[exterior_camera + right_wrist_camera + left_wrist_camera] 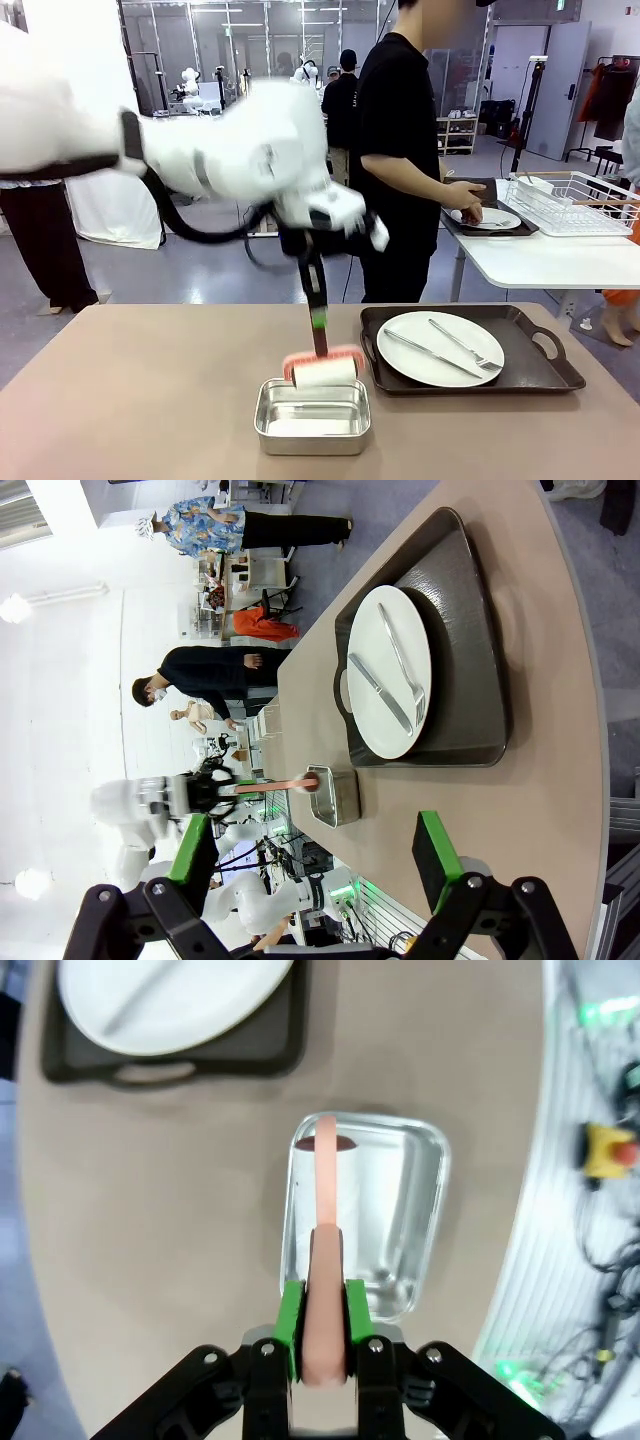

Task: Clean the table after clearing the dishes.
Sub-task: When the left (or right) Handle tray is removed, use the left hand (or right hand) to clean the left (or right) side of the table with the Lint Roller.

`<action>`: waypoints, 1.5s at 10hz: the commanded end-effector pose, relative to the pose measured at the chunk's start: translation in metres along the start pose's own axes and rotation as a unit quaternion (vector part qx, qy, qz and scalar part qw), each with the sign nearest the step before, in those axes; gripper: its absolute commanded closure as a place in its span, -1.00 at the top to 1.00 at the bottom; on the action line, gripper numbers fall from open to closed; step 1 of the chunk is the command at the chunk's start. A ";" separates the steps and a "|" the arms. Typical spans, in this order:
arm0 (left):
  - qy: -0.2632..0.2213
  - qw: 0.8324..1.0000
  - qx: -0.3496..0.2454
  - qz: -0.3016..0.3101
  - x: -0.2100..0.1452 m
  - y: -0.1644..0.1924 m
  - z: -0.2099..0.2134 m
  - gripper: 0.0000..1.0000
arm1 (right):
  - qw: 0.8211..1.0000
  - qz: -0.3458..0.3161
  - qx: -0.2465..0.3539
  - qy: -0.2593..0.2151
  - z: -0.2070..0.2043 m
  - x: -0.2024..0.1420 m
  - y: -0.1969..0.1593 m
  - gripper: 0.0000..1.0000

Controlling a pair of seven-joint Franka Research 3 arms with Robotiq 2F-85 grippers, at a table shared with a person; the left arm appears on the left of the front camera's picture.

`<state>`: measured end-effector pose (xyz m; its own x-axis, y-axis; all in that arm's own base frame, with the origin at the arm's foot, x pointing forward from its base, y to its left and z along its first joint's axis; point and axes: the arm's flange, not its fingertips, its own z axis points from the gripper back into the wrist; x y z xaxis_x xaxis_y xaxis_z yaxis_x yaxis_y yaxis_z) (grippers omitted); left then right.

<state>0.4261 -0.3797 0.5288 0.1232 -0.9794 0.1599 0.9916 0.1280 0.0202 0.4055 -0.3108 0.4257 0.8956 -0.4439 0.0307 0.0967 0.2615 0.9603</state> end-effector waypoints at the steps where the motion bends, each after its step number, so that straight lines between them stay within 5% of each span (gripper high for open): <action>1: -0.026 0.996 -0.034 0.074 -0.034 0.014 0.081 -0.57 | 1.000 -0.002 0.001 -0.001 0.001 -0.001 0.003 1.00; 3: -0.040 0.975 -0.038 0.215 -0.070 0.047 0.099 -0.57 | 1.000 -0.002 0.001 -0.001 0.001 -0.001 0.003 1.00; 4: -0.064 0.950 -0.040 0.302 -0.097 0.065 0.096 -0.57 | 1.000 -0.002 0.001 -0.001 0.001 -0.001 0.003 1.00; 8: -0.147 0.807 0.017 0.572 -0.177 0.116 0.052 -0.57 | 1.000 -0.002 0.001 -0.001 0.001 -0.001 0.003 1.00; 9: -0.147 0.791 0.023 0.593 -0.183 0.123 0.042 -0.57 | 1.000 -0.002 0.001 -0.001 0.001 -0.001 0.003 1.00; 10: -0.145 0.791 0.032 0.593 -0.184 0.128 0.039 -0.57 | 1.000 -0.002 0.001 -0.001 0.001 -0.001 0.003 1.00; 11: -0.177 0.814 0.021 0.552 -0.174 0.128 0.047 -0.57 | 1.000 -0.002 0.001 -0.001 0.001 -0.001 0.003 1.00; 12: -0.141 0.794 0.009 0.591 -0.192 0.141 0.041 -0.57 | 1.000 -0.002 0.001 -0.001 0.001 -0.001 0.003 1.00; 15: -0.141 0.794 0.009 0.591 -0.192 0.141 0.041 -0.57 | 1.000 -0.002 0.001 -0.001 0.001 -0.001 0.003 1.00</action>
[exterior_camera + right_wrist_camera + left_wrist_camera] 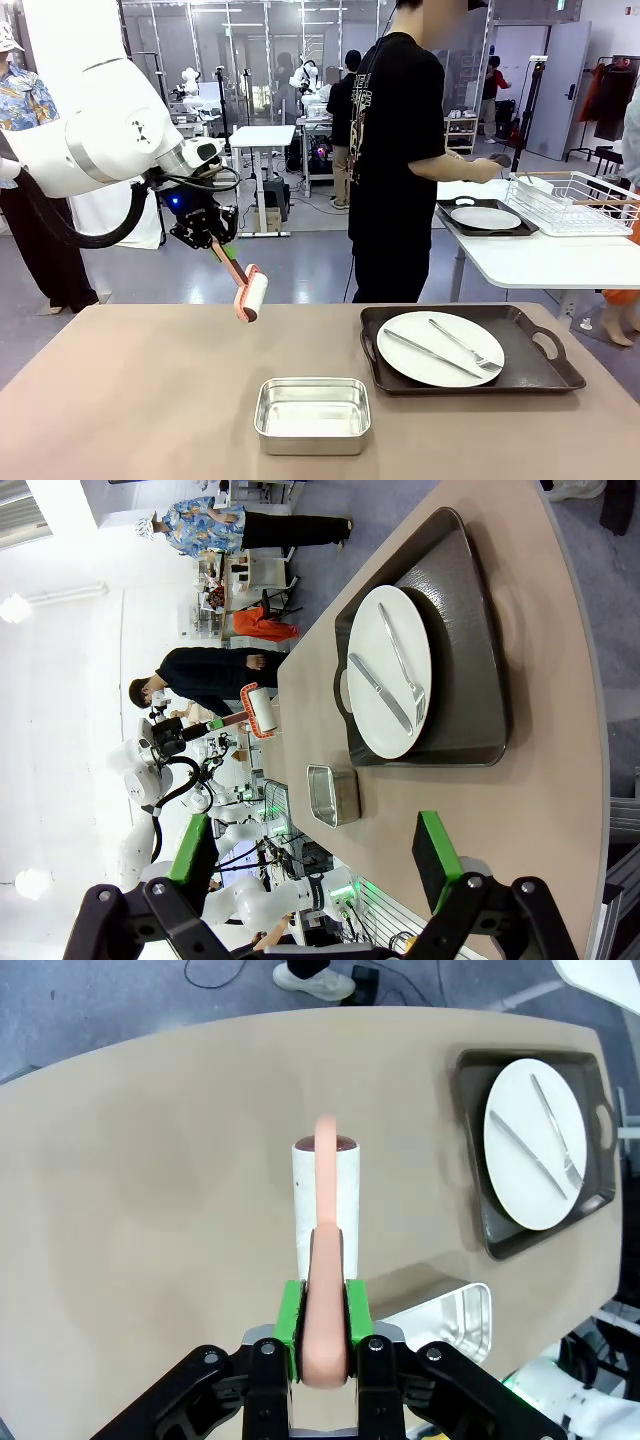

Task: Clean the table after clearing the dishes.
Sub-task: When the left (or right) Handle tray is removed, use the left hand (or right hand) to clean the left (or right) side of the table with the Lint Roller.

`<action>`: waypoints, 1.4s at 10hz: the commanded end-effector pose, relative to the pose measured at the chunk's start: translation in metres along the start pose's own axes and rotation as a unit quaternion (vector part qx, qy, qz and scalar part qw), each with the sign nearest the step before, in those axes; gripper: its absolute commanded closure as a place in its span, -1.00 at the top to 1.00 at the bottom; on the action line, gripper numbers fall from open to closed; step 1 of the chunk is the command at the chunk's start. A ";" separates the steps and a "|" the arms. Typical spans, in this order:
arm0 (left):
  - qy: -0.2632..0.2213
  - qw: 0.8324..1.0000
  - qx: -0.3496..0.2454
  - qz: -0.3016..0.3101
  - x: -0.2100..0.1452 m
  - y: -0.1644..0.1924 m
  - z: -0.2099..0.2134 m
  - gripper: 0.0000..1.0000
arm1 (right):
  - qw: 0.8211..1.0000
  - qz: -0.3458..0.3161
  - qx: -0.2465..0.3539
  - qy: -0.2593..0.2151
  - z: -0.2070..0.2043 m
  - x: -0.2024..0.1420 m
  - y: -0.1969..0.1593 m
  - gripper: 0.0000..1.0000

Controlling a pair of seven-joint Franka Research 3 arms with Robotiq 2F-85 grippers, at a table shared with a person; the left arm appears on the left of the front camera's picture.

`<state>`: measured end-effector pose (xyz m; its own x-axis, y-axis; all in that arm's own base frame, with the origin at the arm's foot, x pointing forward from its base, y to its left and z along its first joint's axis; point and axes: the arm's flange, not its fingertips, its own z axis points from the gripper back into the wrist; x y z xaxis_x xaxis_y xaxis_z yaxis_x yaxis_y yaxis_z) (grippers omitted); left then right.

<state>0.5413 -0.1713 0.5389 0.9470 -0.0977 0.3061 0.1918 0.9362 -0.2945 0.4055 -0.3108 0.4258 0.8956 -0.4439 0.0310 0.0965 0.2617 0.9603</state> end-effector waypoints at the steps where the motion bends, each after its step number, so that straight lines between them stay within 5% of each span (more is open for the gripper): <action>1: 0.007 1.000 0.001 0.001 0.000 0.003 0.004 -0.57 | 1.000 -0.002 0.001 -0.001 0.001 -0.001 0.003 1.00; 14: 0.109 0.987 -0.049 0.108 0.004 0.108 -0.092 -0.57 | 1.000 -0.002 0.001 -0.001 0.001 -0.001 0.003 1.00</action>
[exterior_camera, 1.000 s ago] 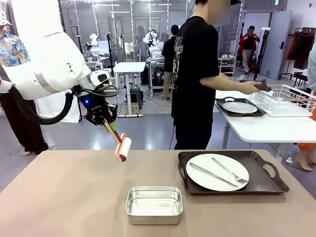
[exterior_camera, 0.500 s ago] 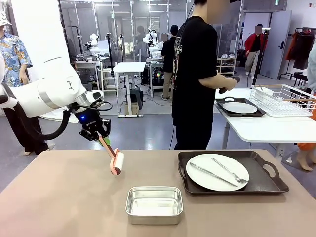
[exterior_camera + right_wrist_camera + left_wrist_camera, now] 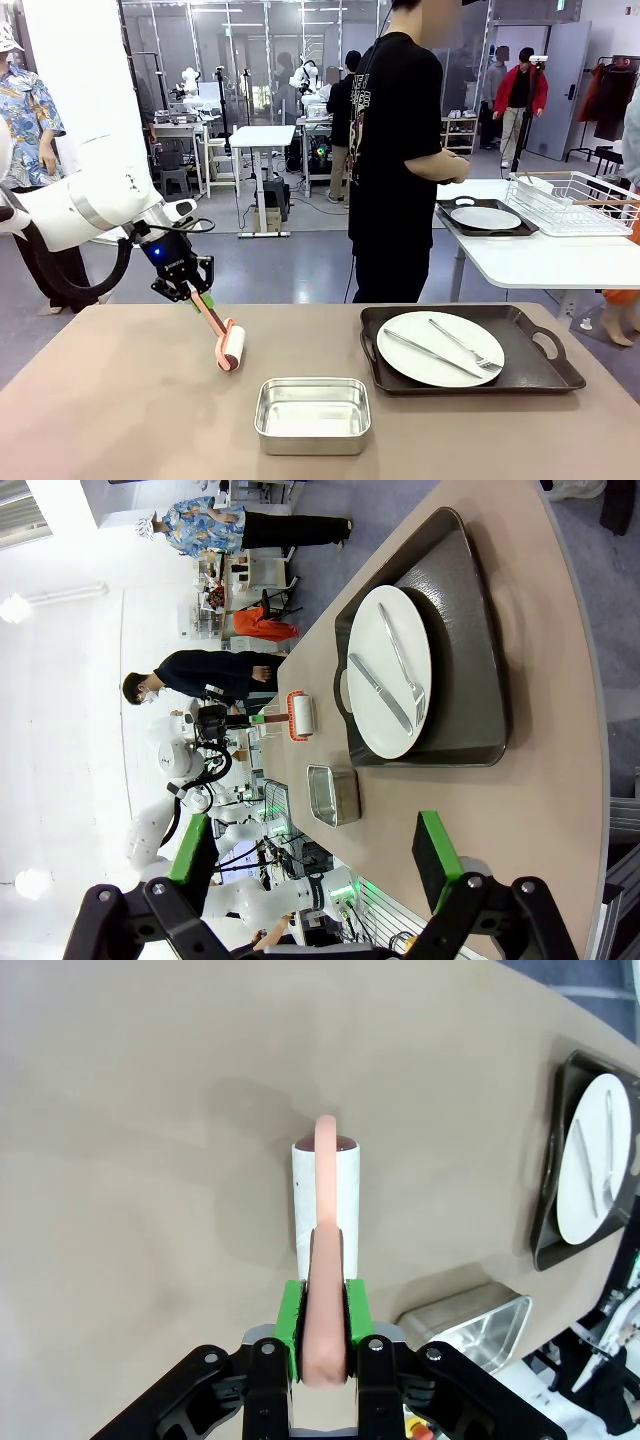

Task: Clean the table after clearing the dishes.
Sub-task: When the left (or right) Handle tray is removed, use the left hand (or right hand) to clean the left (or right) side of the table with the Lint Roller.

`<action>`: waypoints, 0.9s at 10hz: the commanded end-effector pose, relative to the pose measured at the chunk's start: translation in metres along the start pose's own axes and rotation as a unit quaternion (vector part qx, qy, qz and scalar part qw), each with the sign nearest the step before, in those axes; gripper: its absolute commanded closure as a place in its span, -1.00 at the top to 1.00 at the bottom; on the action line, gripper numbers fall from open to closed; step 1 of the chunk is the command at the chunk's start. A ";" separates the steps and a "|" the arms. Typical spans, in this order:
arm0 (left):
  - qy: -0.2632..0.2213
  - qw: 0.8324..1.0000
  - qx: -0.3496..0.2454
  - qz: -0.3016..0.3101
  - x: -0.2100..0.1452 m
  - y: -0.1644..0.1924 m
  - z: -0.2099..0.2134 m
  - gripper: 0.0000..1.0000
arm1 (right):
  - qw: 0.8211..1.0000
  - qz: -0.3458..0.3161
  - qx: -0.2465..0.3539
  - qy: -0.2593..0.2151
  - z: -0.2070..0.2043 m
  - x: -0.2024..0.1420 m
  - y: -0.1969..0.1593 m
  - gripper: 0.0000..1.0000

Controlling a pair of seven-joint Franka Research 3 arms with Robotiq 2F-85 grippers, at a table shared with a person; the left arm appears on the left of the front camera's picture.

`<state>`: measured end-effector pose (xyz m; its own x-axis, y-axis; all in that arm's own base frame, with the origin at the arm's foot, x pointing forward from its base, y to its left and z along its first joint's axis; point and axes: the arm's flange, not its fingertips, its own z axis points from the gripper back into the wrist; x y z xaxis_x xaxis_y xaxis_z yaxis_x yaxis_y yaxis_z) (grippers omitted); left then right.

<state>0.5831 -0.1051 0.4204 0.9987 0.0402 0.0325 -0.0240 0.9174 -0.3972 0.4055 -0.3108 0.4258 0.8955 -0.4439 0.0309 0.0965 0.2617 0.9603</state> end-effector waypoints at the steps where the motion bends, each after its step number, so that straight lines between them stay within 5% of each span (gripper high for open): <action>1: 0.008 1.000 -0.016 -0.012 0.006 0.005 -0.001 -0.57 | 1.000 -0.002 0.001 -0.001 0.000 -0.001 0.003 1.00; 9: -0.015 0.998 0.063 -0.009 0.004 0.067 -0.024 -0.57 | 1.000 -0.002 0.001 -0.001 0.000 -0.001 0.003 1.00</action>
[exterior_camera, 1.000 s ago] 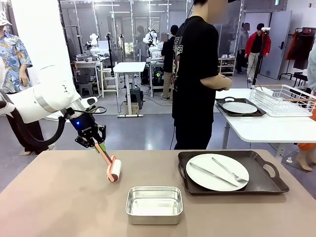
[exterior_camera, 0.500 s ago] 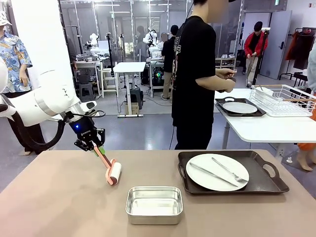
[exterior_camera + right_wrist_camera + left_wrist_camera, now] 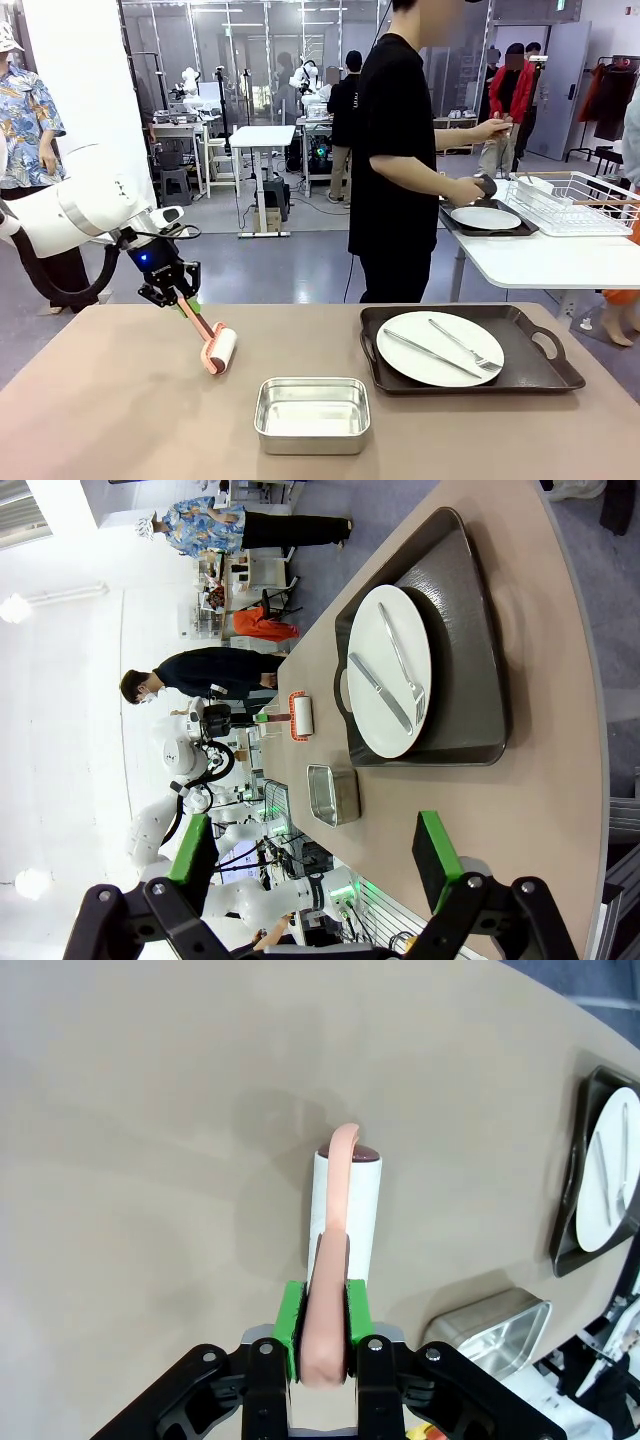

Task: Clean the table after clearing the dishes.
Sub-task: When the left (or right) Handle tray is removed, use the left hand (or right hand) to clean the left (or right) side of the table with the Lint Roller.

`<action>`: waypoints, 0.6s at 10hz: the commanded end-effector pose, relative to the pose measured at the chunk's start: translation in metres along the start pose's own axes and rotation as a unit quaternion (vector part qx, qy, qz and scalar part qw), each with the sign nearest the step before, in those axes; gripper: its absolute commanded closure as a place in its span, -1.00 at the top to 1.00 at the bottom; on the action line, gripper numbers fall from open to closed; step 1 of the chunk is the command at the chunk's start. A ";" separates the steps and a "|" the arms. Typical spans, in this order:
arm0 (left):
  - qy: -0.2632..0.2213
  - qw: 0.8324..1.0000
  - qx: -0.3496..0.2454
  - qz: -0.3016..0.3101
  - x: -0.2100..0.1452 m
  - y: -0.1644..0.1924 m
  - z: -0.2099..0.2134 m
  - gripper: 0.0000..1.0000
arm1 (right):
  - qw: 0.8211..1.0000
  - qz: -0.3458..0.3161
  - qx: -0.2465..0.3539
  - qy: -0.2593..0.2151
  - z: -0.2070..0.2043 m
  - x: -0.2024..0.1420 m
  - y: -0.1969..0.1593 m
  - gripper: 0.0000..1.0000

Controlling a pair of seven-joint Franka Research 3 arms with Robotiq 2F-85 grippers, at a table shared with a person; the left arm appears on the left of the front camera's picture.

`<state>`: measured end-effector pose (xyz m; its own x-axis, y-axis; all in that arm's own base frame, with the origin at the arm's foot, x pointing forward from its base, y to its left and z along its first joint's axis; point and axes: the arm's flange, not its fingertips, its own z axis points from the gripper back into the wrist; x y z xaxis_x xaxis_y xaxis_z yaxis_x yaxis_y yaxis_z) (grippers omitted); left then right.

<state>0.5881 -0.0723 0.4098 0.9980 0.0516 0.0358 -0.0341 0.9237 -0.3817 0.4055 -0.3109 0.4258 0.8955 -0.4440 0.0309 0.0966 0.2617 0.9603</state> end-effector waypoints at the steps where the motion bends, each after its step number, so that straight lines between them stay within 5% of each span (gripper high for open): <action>1: -0.013 0.998 0.059 -0.017 -0.001 0.040 -0.027 -0.57 | 1.000 -0.002 0.001 -0.001 0.000 -0.001 0.003 1.00; 6: -0.028 0.997 0.075 0.001 0.004 0.085 -0.015 -0.57 | 1.000 -0.002 0.001 -0.001 0.000 -0.001 0.003 1.00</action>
<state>0.5913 -0.0208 0.4088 0.9956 0.0717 0.0599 -0.0453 0.9313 -0.3615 0.4055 -0.3109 0.4258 0.8955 -0.4440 0.0309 0.0966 0.2617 0.9603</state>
